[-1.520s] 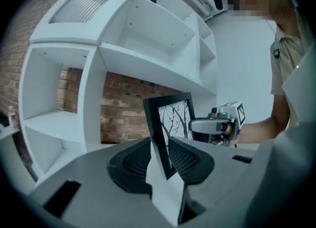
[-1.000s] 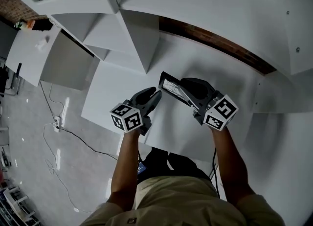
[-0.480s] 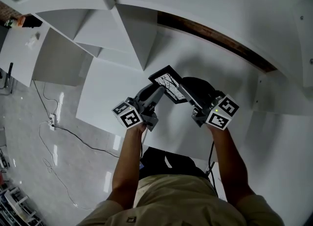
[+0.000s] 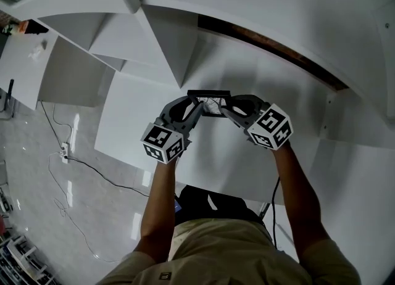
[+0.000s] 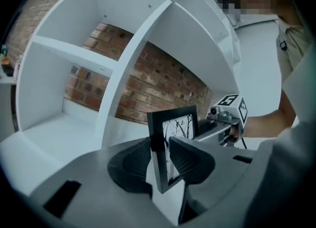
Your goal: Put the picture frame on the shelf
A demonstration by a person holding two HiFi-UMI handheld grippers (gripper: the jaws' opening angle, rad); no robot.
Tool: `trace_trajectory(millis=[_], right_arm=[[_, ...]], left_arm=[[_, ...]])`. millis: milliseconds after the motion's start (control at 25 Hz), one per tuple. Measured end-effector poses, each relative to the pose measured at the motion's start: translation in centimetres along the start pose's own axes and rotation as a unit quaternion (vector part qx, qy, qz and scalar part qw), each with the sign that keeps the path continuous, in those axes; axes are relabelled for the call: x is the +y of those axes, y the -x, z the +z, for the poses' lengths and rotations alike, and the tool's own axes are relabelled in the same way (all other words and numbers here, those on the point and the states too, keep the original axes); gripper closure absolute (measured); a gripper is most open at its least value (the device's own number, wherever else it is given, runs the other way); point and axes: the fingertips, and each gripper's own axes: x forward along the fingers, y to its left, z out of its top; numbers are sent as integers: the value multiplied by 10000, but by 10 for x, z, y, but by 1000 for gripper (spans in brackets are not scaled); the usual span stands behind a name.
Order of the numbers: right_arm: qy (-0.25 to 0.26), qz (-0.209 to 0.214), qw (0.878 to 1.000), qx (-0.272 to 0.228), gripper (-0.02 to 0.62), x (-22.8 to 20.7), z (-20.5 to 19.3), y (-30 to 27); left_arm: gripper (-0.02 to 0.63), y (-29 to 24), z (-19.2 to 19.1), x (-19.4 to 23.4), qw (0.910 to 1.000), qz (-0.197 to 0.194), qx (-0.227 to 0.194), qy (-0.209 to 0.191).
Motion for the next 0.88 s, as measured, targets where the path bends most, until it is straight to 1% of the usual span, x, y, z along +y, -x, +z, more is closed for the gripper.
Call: trace_trajectory(millis=[80, 120, 240, 320, 480, 640, 880], right_arm=[[186, -106, 9997, 136, 523, -5, -9, -11], [275, -188, 9994, 116, 523, -8, -13, -16], [547, -510, 9970, -203, 523, -17, -16, -28], [629, -673, 9949, -416, 523, -23, -18, -35], [359, -841, 9934, -698, 526, -39, -27, -46], [339, -778, 9929, -829, 526, -49, -30, -56], [575, -704, 9918, -904, 526, -63, -29, -79]], left_arm=[[483, -4, 0, 4, 9994, 157, 119, -273], [482, -6, 0, 5, 9987, 231, 194, -403], [482, -12, -3, 13, 9963, 465, 386, -609], [482, -15, -4, 20, 9951, 609, 478, -621], [482, -16, -6, 28, 9950, 725, 455, -519], [482, -8, -16, 37, 9945, 776, 484, -518], [482, 11, -34, 54, 9927, 893, 623, -519]])
